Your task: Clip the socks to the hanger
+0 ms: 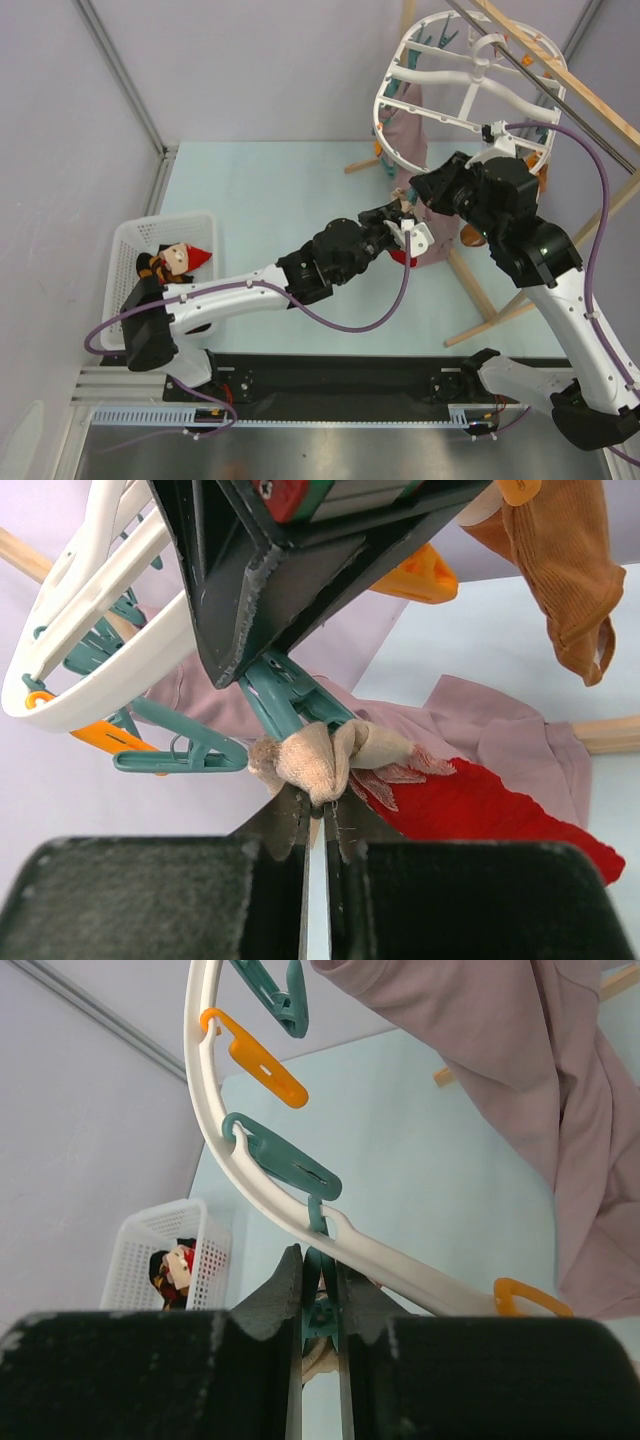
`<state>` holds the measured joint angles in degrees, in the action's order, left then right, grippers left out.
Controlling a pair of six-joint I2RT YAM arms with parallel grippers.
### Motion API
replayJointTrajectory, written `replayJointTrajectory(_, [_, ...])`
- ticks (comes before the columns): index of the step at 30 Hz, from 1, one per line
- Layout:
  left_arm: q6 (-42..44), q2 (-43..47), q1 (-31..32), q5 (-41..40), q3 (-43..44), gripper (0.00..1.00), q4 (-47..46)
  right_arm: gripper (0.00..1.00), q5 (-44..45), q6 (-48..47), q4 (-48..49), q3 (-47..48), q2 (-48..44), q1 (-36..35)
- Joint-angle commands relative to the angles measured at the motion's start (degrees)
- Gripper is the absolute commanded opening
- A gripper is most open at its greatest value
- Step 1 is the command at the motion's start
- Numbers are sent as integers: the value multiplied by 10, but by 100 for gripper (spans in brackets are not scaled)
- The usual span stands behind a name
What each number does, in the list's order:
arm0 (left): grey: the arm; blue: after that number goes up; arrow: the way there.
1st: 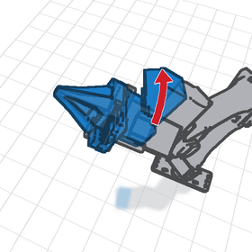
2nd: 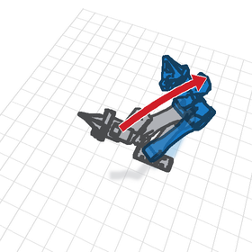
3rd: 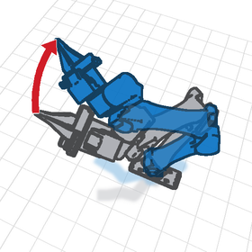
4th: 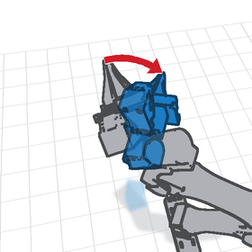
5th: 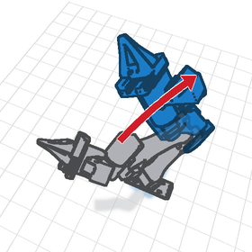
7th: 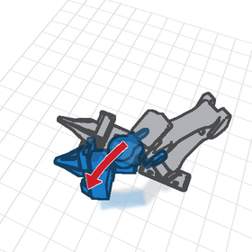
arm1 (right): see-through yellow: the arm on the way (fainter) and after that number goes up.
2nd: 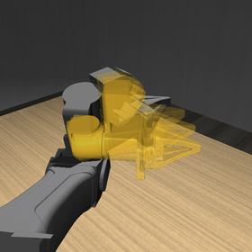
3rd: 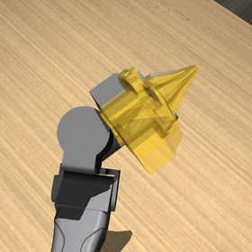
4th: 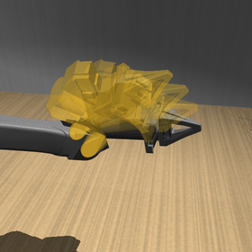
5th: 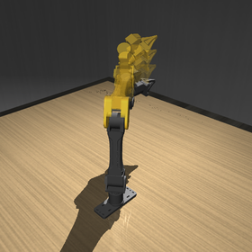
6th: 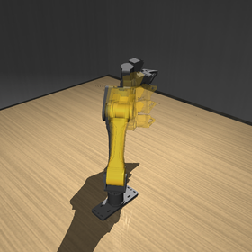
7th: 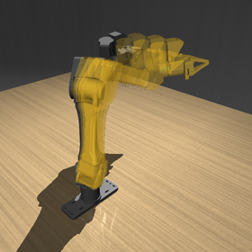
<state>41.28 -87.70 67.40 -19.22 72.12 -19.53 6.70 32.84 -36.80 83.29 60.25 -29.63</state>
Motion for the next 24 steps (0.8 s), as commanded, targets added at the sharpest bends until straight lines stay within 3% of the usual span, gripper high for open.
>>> replayJointTrajectory(1, [17,-10,4,-18,34,0,-41,15,-52,12,-34,-8,-7,-11])
replayJointTrajectory(17, [5,-3,4,-7,29,1,-37,50,-58,4,-34,-9,-5,-10])
replayJointTrajectory(20, [1,2,4,-10,25,11,-38,52,-56,2,-35,-10,-10,-9])
replayJointTrajectory(22, [-6,7,3,-8,17,23,-42,57,-54,0,-35,-9,-10,-8])
replayJointTrajectory(23, [-9,12,2,-8,15,30,-43,58,-53,0,-35,-9,-12,-8])
replayJointTrajectory(24, [-15,14,1,-7,13,44,-43,60,-52,-1,-37,-9,-13,-6])
